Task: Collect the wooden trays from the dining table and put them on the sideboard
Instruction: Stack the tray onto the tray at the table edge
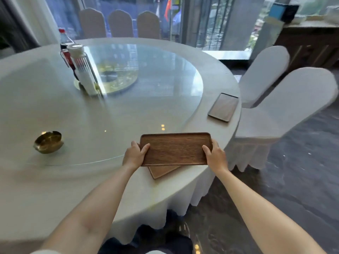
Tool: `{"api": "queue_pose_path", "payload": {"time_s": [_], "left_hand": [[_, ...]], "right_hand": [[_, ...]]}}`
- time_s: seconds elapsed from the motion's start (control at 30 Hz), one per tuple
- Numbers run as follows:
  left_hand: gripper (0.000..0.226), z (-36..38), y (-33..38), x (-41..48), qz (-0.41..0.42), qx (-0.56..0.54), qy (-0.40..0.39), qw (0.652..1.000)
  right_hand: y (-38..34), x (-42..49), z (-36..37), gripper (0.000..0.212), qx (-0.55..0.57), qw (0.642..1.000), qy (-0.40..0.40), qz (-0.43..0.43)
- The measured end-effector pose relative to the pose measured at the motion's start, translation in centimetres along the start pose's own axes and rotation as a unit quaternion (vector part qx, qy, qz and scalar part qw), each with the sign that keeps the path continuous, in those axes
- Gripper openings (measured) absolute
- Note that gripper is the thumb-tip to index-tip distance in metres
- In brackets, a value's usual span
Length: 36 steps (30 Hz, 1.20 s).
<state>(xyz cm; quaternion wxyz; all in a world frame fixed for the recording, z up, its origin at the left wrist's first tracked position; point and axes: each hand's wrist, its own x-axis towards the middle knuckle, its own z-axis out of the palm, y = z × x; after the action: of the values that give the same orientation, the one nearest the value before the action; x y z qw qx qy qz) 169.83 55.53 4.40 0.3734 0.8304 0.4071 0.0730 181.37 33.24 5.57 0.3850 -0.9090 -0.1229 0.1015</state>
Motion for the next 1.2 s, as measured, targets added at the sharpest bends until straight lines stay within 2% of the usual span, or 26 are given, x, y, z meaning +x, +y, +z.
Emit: {"api": "queue_pose_path", "payload": {"time_s": [0.27,0.57,0.67,0.87,1.2], "left_hand": [[0.047,4.3,-0.6,5.1,-0.089,-0.006,0.018,0.996],[0.036,6.6,-2.2,3.6,-0.197,-0.014,0.027,0.980],[0.028,7.0,-2.4,2.5,-0.209,0.001,0.017,0.978],[0.027,8.4,-2.1,2.0,-0.216,0.024,0.000,0.976],[0.020,10.0,-2.1,1.4,-0.218,0.089,0.023,0.972]], "right_hand": [[0.5,9.9,2.1,0.045,-0.052,0.994,-0.090,-0.017],[1.7,14.1,5.2,0.042,-0.107,0.978,-0.175,-0.039],[2.8,14.0,5.7,0.038,-0.122,0.976,-0.172,-0.059],[4.7,14.8,5.8,0.036,-0.156,0.970,-0.175,-0.070],[6.0,15.9,5.6,0.037,-0.249,0.937,-0.197,-0.146]]}}
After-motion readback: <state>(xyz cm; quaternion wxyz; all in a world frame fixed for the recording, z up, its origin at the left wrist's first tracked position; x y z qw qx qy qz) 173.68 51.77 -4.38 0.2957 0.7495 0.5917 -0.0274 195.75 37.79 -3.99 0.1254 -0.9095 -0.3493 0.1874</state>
